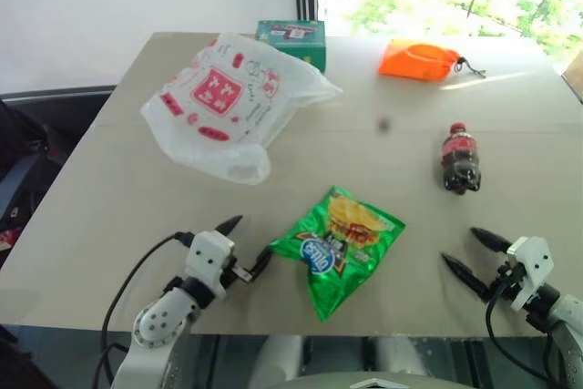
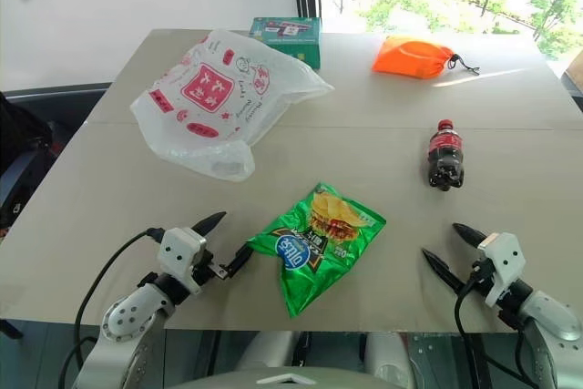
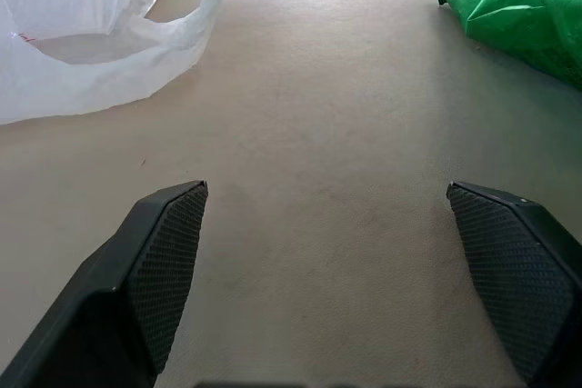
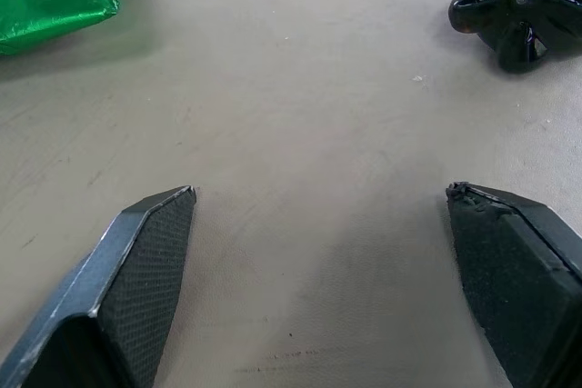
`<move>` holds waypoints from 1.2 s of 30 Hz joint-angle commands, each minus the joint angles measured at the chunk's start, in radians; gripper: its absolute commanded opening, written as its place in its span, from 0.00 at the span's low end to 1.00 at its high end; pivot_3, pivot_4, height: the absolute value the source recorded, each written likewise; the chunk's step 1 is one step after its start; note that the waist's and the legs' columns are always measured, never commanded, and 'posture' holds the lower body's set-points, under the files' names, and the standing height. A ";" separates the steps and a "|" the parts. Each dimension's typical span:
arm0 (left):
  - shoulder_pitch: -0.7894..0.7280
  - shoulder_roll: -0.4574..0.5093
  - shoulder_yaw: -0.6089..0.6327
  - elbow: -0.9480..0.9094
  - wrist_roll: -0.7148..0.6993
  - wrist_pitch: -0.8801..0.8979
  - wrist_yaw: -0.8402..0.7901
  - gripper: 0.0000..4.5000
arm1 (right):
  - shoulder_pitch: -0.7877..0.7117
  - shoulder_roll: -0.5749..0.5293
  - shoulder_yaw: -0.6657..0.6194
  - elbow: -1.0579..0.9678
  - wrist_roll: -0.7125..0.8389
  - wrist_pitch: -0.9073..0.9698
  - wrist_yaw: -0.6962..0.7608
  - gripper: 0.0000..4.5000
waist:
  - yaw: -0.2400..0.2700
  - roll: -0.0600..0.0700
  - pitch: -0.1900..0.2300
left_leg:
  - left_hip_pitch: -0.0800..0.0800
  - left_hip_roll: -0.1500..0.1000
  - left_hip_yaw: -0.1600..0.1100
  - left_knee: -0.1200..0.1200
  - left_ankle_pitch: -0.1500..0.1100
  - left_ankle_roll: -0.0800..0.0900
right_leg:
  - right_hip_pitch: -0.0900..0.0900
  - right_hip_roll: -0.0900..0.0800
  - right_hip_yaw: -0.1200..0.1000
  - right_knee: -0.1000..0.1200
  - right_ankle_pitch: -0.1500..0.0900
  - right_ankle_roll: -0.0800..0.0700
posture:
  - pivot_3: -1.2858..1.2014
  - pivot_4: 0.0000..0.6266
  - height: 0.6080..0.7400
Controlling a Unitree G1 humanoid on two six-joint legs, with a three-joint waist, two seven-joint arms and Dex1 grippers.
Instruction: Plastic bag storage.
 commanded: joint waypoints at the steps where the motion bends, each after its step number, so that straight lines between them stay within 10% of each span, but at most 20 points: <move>1: 0.011 -0.004 -0.003 -0.027 0.001 -0.001 0.001 1.00 | 0.001 0.003 0.009 0.016 -0.007 0.008 0.010 0.99 | 0.000 0.000 0.000 | 0.000 0.000 0.000 0.000 0.000 0.000 | 0.000 0.000 0.000 0.000 0.000 0.000 | 0.52 0.24 1.00; 36: -0.011 -0.053 0.021 0.007 0.033 -0.038 0.063 1.00 | -0.127 -0.019 0.006 0.014 0.018 0.127 0.040 0.99 | -0.004 0.000 0.001 | 0.004 0.001 0.001 0.015 0.000 0.000 | 0.002 0.004 0.003 0.017 0.000 0.000 | 0.52 0.24 1.00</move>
